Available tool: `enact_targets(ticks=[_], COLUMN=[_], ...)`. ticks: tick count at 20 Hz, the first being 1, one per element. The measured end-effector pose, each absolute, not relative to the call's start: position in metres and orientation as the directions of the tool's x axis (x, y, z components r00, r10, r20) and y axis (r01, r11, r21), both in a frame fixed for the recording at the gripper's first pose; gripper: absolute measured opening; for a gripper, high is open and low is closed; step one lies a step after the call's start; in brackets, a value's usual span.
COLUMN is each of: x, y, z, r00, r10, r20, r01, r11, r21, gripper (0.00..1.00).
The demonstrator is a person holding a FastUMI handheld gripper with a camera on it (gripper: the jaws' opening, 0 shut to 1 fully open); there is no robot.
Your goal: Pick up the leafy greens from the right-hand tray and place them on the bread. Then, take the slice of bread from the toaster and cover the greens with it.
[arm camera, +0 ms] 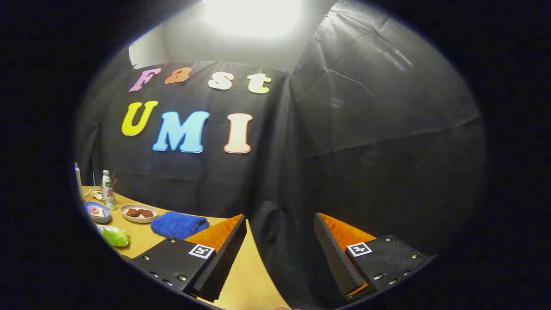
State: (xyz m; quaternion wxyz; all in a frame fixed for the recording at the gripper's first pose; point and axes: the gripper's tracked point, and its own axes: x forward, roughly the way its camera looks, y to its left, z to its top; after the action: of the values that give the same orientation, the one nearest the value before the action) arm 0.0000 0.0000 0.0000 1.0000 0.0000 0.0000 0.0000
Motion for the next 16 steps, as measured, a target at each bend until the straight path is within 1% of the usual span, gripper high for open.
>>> enact_targets(ticks=[2,5,8,13,16], x=[-0.025,-0.053,-0.063,-0.082,-0.089], y=[0.047,0.137,0.203,0.289,0.324], z=[0.036,0.078,0.099,0.091,0.074], r00=[0.997,0.970,0.940,0.896,0.872], r10=[0.079,0.240,0.339,0.443,0.489], r20=[0.026,0.038,0.050,0.023,-0.016], r01=[-0.079,-0.242,-0.342,-0.444,-0.487], r11=[0.997,0.966,0.932,0.894,0.871], r21=[-0.002,0.091,0.118,0.054,0.072], gripper=[0.96,0.96,0.96,0.96,0.96])
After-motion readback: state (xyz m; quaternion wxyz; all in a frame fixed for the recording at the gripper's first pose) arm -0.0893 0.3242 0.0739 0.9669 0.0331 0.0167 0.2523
